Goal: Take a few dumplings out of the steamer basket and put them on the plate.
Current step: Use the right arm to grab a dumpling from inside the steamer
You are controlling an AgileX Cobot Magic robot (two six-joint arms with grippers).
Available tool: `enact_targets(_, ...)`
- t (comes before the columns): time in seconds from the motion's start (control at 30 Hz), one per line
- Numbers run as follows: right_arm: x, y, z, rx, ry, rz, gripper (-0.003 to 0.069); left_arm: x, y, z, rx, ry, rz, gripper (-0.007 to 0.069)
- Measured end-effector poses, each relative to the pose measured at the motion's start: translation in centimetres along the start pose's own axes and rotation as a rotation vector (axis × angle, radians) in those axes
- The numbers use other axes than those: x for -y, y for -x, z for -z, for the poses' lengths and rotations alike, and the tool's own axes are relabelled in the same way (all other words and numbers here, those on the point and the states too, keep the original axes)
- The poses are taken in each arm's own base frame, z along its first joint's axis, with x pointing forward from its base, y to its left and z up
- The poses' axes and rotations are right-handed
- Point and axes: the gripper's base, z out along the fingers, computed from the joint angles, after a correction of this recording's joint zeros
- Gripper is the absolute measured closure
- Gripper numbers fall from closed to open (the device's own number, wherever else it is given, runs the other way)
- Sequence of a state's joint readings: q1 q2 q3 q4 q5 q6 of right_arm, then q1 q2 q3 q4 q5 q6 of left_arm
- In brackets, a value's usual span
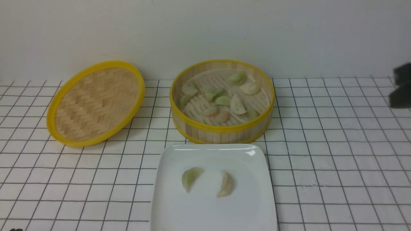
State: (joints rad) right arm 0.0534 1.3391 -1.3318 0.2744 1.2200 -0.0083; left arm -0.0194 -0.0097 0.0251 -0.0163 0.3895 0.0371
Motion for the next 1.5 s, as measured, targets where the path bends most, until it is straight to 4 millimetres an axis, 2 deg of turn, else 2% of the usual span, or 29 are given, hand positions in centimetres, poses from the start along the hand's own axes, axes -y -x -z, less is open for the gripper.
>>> enact_targets(0.03,-0.2,1.6,-1.9,-0.041,0.01,0.002,0.0673,0.0,0.0,0.0,0.0,0.0,0.0,0.0631)
enact_targets(0.07,-0.5,2.8,-2.8,-0.045,0.018,0.012,0.0673,0.0,0.0,0.0,0.0,0.0,0.0,0.0631)
enact_targets(0.1,-1.2,4.1,-4.9,-0.078,0.03,0.026,0.0673,0.0,0.0,0.0,0.0,0.0,0.0,0.0631)
enact_targets(0.13,-2.1,4.7,-6.4,-0.102,0.041,0.044,0.0673,0.0,0.0,0.0,0.0,0.0,0.0,0.0631)
enact_targets(0.17,-3.1,5.4,-6.8,-0.096,0.055,0.07,0.0673,0.0,0.0,0.0,0.0,0.0,0.0,0.0631)
enact_targets(0.2,-4.1,5.8,-8.1,-0.116,0.062,0.096,0.0673,0.0,0.0,0.0,0.0,0.0,0.0,0.0631)
enact_targets(0.23,-5.8,6.3,-9.5,-0.131,0.066,0.149,0.0671,0.0,0.0,0.0,0.0,0.0,0.0,0.0631)
enact_targets(0.27,-6.8,6.8,-10.1,-0.127,0.067,0.174,0.0671,0.0,0.0,0.0,0.0,0.0,0.0,0.0631)
enact_targets(0.3,-8.0,7.1,-11.6,-0.142,0.056,0.204,0.0671,0.0,0.0,0.0,0.0,0.0,0.0,0.0631)
enact_targets(0.33,-8.0,7.3,-11.9,-0.142,0.056,0.202,0.0671,0.0,0.0,0.0,0.0,0.0,0.0,0.0631)
enact_targets(0.37,-9.6,7.9,-13.5,-0.137,0.04,0.247,0.0669,0.0,0.0,0.0,0.0,0.0,0.001,0.0631)
enact_targets(0.43,-10.9,8.2,-15.7,-0.144,0.015,0.287,0.0669,0.0,0.0,0.0,0.0,0.0,0.001,0.0631)
enact_targets(0.53,-12.0,8.1,-18.8,-0.168,-0.031,0.347,0.0657,0.0,0.0,0.0,0.0,0.0,0.001,0.0631)
enact_targets(0.67,-12.4,7.8,-22.0,-0.197,-0.083,0.415,0.0622,0.0,0.0,0.0,0.0,0.0,0.001,0.0631)
enact_targets(0.83,-11.9,8.4,-25.6,-0.199,-0.163,0.489,0.0515,0.0,0.0,0.0,0.0,0.0,0.001,0.0631)
enact_targets(0.9,-11.9,8.5,-26.0,-0.194,-0.169,0.497,0.0481,0.0,0.0,0.0,0.0,0.0,0.001,0.0631)
enact_targets(1.03,-11.7,8.5,-27.6,-0.203,-0.179,0.508,0.0349,0.0,0.0,0.0,0.0,0.0,0.001,0.0631)
enact_targets(1.17,-11.4,8.0,-28.8,-0.227,-0.19,0.513,0.0287,0.0,0.0,0.0,0.0,0.0,0.001,0.0631)
enact_targets(1.4,-11.3,7.5,-30.6,-0.238,-0.188,0.523,0.027,0.0,0.0,0.0,0.0,0.0,0.001,0.0631)
enact_targets(1.5,-11.3,7.3,-31.2,-0.241,-0.184,0.522,0.03,0.0,0.0,0.0,0.0,0.0,0.001,0.0631)
